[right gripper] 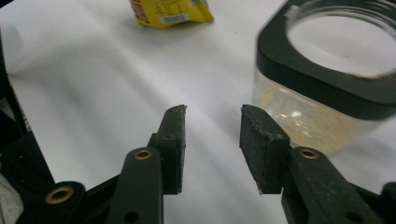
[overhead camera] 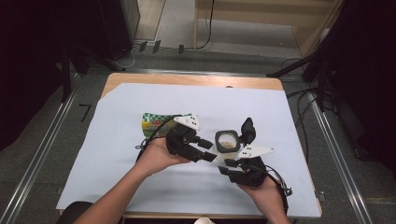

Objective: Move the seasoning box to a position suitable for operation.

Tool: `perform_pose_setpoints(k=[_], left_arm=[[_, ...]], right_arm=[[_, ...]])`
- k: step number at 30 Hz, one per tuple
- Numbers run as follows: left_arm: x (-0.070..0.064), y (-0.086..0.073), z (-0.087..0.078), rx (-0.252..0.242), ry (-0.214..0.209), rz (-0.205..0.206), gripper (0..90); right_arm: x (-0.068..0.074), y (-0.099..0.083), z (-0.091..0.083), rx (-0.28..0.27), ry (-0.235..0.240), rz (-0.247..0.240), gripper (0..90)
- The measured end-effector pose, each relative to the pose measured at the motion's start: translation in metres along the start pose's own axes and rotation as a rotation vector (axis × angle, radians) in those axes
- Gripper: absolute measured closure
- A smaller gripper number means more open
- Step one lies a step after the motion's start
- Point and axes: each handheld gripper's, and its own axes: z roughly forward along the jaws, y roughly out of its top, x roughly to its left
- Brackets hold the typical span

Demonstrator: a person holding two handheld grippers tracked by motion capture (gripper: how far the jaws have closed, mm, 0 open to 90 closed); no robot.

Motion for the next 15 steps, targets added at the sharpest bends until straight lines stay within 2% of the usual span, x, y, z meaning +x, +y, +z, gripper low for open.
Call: perform_pose_setpoints(k=[6, 9, 11, 15], left_arm=[[0.003, -0.009, -0.015, 0.007, 0.013, -0.022, 49.6], [0.006, -0.012, -0.022, 0.001, 0.004, -0.044, 50.6], [0.007, -0.014, -0.028, -0.002, 0.013, -0.043, 50.1], [0.006, -0.016, -0.038, -0.022, 0.043, -0.035, 46.5]], right_arm=[[0.011, 0.011, 0.011, 0.004, 0.039, -0.02, 56.5], [0.018, 0.015, 0.018, -0.002, 0.063, -0.029, 55.0], [0.025, 0.02, 0.024, 0.007, 0.069, -0.06, 54.1], [0.031, 0.028, 0.032, 0.008, 0.085, -0.081, 53.3]])
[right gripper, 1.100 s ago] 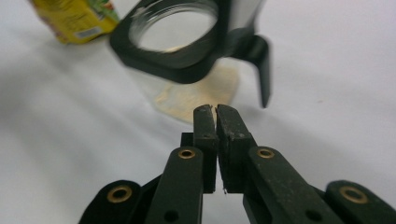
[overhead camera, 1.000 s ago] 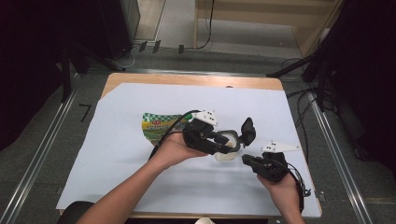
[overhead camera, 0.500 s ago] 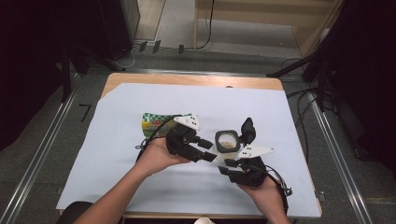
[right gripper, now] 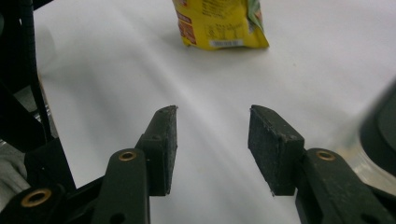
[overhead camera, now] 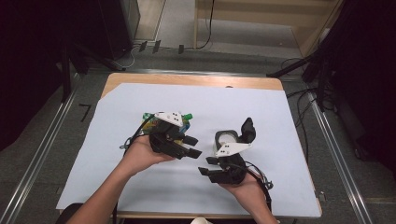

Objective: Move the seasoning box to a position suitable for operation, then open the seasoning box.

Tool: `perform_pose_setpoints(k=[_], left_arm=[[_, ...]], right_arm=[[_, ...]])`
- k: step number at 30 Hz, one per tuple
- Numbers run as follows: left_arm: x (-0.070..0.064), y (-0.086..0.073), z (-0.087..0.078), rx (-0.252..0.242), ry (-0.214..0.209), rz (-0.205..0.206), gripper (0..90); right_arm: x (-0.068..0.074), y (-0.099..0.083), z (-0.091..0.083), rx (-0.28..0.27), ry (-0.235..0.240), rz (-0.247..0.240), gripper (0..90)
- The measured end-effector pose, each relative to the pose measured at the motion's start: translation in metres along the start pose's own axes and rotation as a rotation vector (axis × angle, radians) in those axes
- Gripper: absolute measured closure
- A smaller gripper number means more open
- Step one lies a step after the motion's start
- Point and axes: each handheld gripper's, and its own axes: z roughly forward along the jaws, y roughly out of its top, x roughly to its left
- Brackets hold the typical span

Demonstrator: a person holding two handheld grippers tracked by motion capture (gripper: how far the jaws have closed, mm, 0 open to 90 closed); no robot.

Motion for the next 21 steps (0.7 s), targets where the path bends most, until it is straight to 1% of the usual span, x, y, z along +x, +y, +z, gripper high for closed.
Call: perform_pose_setpoints(k=[1, 4, 5, 7, 9, 11, 13, 15, 17, 18, 21], left_arm=[[-0.001, 0.0, -0.003, -0.002, 0.012, 0.001, 43.8], [-0.002, -0.002, -0.018, -0.01, 0.025, 0.005, 43.7], [-0.001, -0.003, -0.022, -0.017, 0.024, 0.001, 43.8], [-0.001, -0.006, -0.029, -0.02, 0.03, -0.01, 44.0], [0.0, -0.011, -0.035, -0.013, 0.04, -0.016, 44.0], [0.002, -0.014, -0.039, -0.009, 0.042, -0.023, 44.2], [0.004, -0.017, -0.044, -0.011, 0.044, -0.034, 44.2], [0.006, -0.02, -0.048, -0.008, 0.047, -0.031, 44.0], [0.009, -0.023, -0.052, -0.012, 0.05, -0.041, 44.1], [0.01, -0.024, -0.054, -0.014, 0.049, -0.046, 44.0], [0.013, -0.028, -0.06, -0.018, 0.047, -0.046, 44.6]], right_arm=[[0.001, 0.003, 0.002, 0.002, 0.005, 0.0, 53.2], [0.005, 0.01, 0.009, 0.007, 0.018, -0.007, 53.8], [0.006, 0.014, 0.012, 0.004, 0.025, -0.02, 53.8], [0.007, 0.019, 0.019, -0.002, 0.04, -0.031, 53.7], [0.009, 0.022, 0.025, -0.011, 0.049, -0.045, 53.9], [0.01, 0.023, 0.03, -0.014, 0.057, -0.061, 54.5], [0.011, 0.023, 0.032, -0.014, 0.056, -0.065, 54.9], [0.01, 0.022, 0.033, -0.011, 0.057, -0.056, 54.7], [0.007, 0.021, 0.033, -0.005, 0.057, -0.02, 52.6], [0.006, 0.021, 0.033, -0.009, 0.054, -0.015, 51.4], [0.005, 0.019, 0.034, -0.019, 0.034, -0.043, 49.5]])
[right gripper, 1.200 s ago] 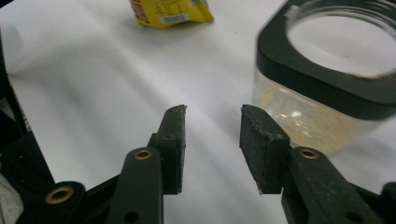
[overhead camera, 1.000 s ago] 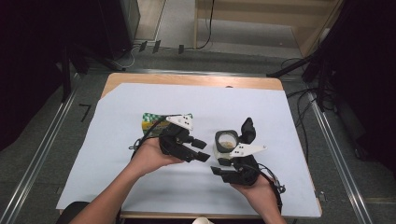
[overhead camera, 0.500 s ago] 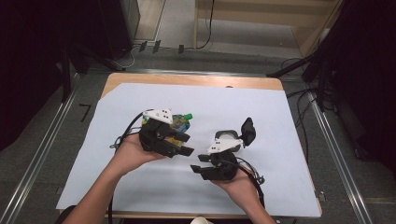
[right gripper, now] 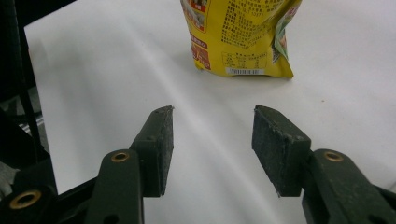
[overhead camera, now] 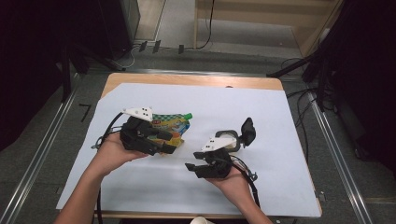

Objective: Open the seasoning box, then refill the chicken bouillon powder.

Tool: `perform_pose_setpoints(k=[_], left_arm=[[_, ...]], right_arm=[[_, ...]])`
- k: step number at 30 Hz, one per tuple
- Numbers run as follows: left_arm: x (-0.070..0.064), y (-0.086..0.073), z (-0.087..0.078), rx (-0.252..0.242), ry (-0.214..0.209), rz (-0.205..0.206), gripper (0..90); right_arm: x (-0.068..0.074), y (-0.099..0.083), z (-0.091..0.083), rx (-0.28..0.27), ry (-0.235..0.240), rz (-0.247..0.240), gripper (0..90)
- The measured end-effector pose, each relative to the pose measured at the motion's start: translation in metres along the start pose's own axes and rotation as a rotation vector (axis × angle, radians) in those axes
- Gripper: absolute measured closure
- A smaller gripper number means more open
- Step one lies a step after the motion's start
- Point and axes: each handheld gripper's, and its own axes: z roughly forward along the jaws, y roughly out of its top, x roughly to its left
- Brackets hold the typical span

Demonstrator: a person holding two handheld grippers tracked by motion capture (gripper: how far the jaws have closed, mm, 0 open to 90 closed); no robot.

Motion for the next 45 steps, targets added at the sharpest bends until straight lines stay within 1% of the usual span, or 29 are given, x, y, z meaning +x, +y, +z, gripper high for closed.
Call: perform_pose_setpoints(k=[2, 7, 13, 21, 24, 26, 29, 31, 33, 35, 37, 38, 39, 40, 41, 45], left_arm=[[0.002, -0.002, -0.003, 0.001, 0.0, 0.001, 45.0], [0.007, -0.005, -0.01, 0.003, 0.001, -0.016, 45.2], [0.006, -0.009, -0.019, 0.008, -0.005, -0.002, 45.4], [0.012, -0.019, -0.036, 0.003, 0.021, -0.023, 45.5], [0.017, -0.025, -0.045, 0.005, 0.031, -0.04, 45.6], [0.02, -0.028, -0.049, 0.002, 0.029, -0.052, 45.7], [0.024, -0.034, -0.057, 0.008, 0.047, -0.07, 46.1], [0.026, -0.037, -0.061, 0.012, 0.059, -0.068, 46.2], [0.029, -0.041, -0.063, 0.021, 0.077, -0.081, 46.3], [0.032, -0.043, -0.064, 0.03, 0.09, -0.088, 46.3], [0.034, -0.045, -0.063, 0.023, 0.109, -0.088, 46.5], [0.036, -0.045, -0.061, 0.018, 0.125, -0.084, 46.3], [0.039, -0.045, -0.058, 0.007, 0.151, -0.076, 45.7], [0.043, -0.045, -0.054, 0.001, 0.167, -0.087, 45.1], [0.046, -0.044, -0.051, -0.001, 0.167, -0.102, 45.5], [0.048, -0.04, -0.04, -0.041, 0.151, -0.092, 48.6]], right_arm=[[0.001, -0.001, 0.0, 0.004, -0.003, -0.003, 49.2], [0.002, -0.003, 0.002, 0.007, -0.001, -0.008, 49.2], [0.001, -0.005, 0.003, 0.01, 0.007, -0.003, 49.0], [0.0, -0.005, 0.0, 0.004, 0.004, 0.003, 49.3], [-0.001, -0.006, -0.001, 0.003, 0.001, 0.002, 49.4], [-0.002, -0.006, -0.001, -0.002, 0.0, 0.002, 49.4], [-0.003, -0.007, -0.002, -0.002, -0.002, 0.007, 49.4], [-0.003, -0.007, -0.002, 0.001, -0.002, 0.008, 49.5], [-0.004, -0.007, -0.001, -0.001, 0.0, 0.006, 49.5], [-0.003, -0.007, 0.0, 0.0, 0.0, 0.002, 49.5], [-0.003, -0.007, 0.0, 0.001, 0.001, -0.001, 49.5], [-0.002, -0.007, 0.001, 0.001, 0.0, -0.002, 49.6], [-0.002, -0.008, 0.001, 0.001, 0.0, -0.003, 49.6], [-0.002, -0.008, 0.002, 0.003, -0.002, -0.002, 49.7], [-0.002, -0.008, 0.003, 0.005, -0.004, -0.006, 49.8], [-0.002, -0.009, 0.009, 0.019, 0.003, -0.002, 49.9]])
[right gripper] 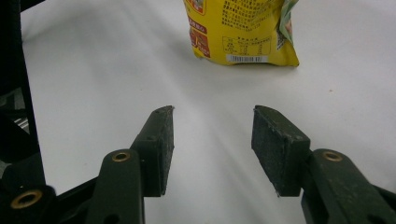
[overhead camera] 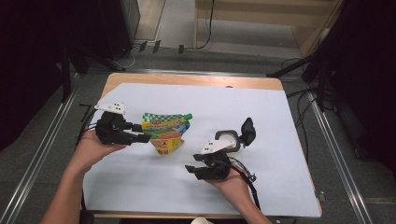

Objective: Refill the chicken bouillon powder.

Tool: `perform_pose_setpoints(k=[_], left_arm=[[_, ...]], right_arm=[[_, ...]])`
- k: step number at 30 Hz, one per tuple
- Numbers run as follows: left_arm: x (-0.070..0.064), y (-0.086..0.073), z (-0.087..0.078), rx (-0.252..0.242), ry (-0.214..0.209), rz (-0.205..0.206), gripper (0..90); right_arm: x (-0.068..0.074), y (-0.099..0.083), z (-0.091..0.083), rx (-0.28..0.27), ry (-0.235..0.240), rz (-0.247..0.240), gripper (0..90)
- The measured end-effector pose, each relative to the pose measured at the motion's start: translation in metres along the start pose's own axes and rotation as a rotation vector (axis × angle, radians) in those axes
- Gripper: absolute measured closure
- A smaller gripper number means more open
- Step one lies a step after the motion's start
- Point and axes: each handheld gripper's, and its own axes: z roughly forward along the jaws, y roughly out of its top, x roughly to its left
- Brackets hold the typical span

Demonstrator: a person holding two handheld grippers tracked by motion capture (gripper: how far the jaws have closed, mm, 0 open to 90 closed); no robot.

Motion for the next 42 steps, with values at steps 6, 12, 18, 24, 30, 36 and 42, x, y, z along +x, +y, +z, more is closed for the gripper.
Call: perform_pose_setpoints(k=[6, 12, 18, 24, 30, 36, 42], left_arm=[[-0.004, 0.007, 0.014, -0.023, 0.027, 0.021, 57.4], [-0.002, 0.006, 0.034, 0.031, 0.008, 0.025, 62.1], [0.003, 0.006, 0.039, 0.015, -0.026, 0.0, 71.1], [0.0, 0.009, 0.032, -0.015, 0.015, 0.01, 87.8], [-0.003, 0.018, 0.032, 0.0, 0.05, 0.007, 90.0], [-0.007, 0.044, 0.03, 0.023, 0.083, -0.013, 90.0], [-0.014, 0.054, 0.019, -0.06, 0.057, -0.006, 90.0]], right_arm=[[0.001, 0.001, 0.009, -0.007, 0.004, -0.002, 49.8], [0.004, 0.001, 0.018, 0.003, 0.009, -0.013, 49.7], [0.001, 0.006, 0.021, -0.015, 0.011, -0.006, 49.1], [-0.002, 0.018, 0.026, -0.057, 0.014, -0.014, 47.5], [-0.003, 0.026, 0.032, -0.058, 0.026, 0.0, 50.0], [-0.003, 0.03, 0.031, -0.081, 0.014, -0.015, 48.5], [-0.002, 0.029, 0.03, -0.087, 0.08, 0.012, 51.3]])
